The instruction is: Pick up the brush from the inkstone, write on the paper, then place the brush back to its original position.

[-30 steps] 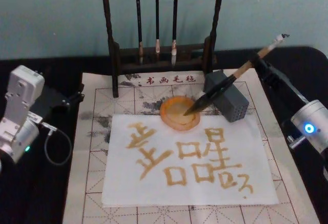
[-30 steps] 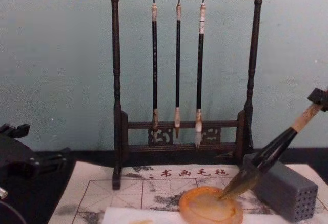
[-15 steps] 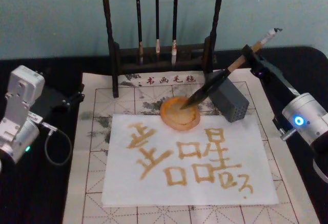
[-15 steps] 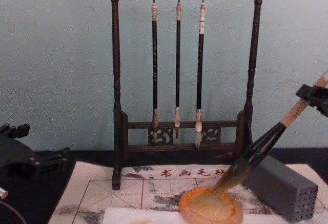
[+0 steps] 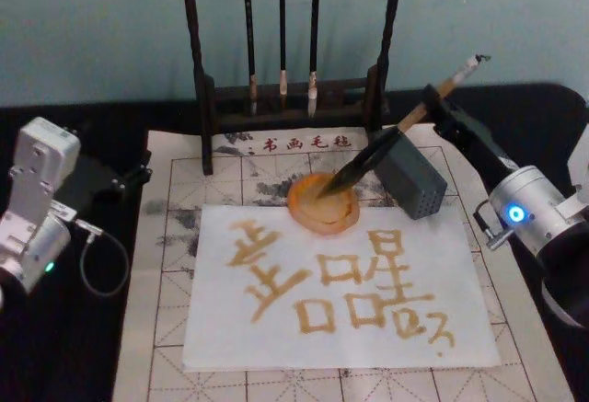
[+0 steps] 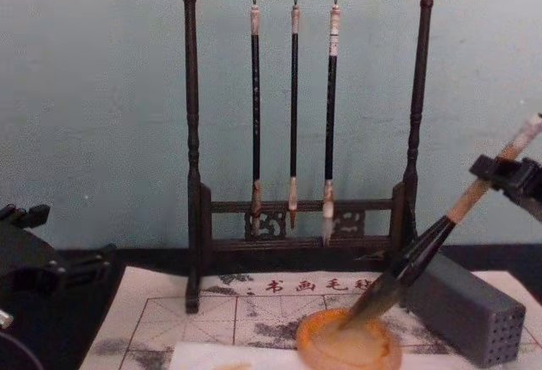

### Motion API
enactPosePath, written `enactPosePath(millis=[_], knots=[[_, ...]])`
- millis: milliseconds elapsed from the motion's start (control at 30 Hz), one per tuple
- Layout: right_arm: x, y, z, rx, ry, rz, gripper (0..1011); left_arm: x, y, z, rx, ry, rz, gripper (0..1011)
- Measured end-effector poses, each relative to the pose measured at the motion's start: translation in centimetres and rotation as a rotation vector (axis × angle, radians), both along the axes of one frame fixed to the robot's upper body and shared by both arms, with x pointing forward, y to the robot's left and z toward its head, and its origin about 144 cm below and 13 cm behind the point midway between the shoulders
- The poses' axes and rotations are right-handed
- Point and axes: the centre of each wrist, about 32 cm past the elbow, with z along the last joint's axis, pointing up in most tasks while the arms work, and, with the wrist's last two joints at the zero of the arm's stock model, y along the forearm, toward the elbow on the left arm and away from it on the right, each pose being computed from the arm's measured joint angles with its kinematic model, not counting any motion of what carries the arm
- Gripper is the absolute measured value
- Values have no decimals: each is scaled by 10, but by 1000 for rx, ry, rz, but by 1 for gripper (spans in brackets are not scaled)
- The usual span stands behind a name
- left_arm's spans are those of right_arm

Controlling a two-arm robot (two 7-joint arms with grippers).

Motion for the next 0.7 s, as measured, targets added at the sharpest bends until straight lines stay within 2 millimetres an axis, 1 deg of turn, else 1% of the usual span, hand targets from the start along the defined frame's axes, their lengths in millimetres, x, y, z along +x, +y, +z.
enactPosePath(millis=[267,700], knots=[[3,5,-9,12,25,-11,195,0,0,0,0,0,0,1001],[7,10,-16,53,62,-19,195,0,0,0,0,0,0,1001]])
